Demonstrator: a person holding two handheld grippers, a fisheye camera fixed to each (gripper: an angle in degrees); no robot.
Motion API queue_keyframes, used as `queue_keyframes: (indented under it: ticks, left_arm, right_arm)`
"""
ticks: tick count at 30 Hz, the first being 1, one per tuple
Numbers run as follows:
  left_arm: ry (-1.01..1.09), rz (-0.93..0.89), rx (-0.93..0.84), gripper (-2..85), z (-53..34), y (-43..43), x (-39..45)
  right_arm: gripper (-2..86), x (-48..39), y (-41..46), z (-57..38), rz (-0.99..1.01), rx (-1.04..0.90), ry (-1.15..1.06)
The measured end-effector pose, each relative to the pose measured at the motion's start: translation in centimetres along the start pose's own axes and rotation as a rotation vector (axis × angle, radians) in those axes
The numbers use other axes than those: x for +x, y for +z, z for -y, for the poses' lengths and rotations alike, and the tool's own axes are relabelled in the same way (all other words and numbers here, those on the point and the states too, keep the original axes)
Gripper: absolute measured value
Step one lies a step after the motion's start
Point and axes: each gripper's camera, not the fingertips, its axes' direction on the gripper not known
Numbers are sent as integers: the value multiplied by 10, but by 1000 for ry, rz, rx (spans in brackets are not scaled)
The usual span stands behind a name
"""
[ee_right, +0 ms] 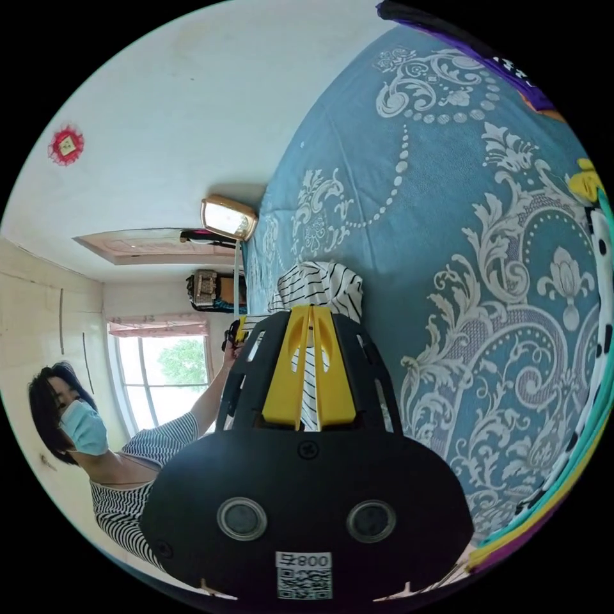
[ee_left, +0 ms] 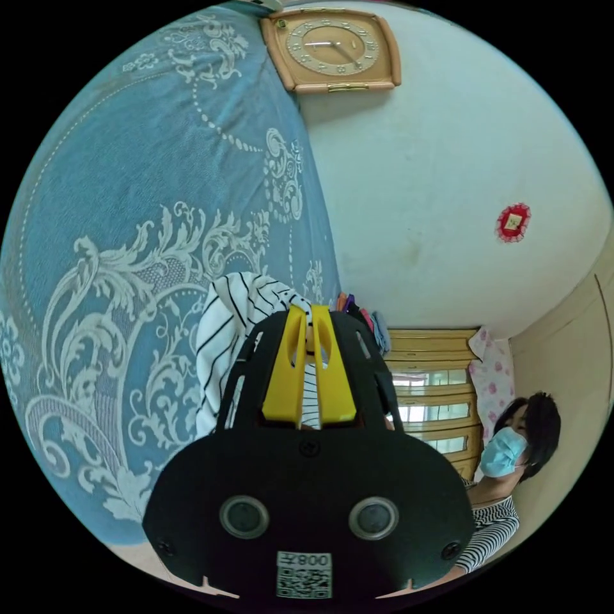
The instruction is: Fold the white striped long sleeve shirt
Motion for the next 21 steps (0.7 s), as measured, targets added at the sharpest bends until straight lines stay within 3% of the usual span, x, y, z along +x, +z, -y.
queue_keyframes:
  ticks: [10, 21]
  left_arm:
    - [-44, 121, -26, 32, 69, 77, -26]
    - [-23, 84, 52, 51, 84, 127, -18]
  right_arm:
    - [5, -4, 45, 76, -1, -29, 80]
    - [3, -75, 52, 103, 68, 33, 102]
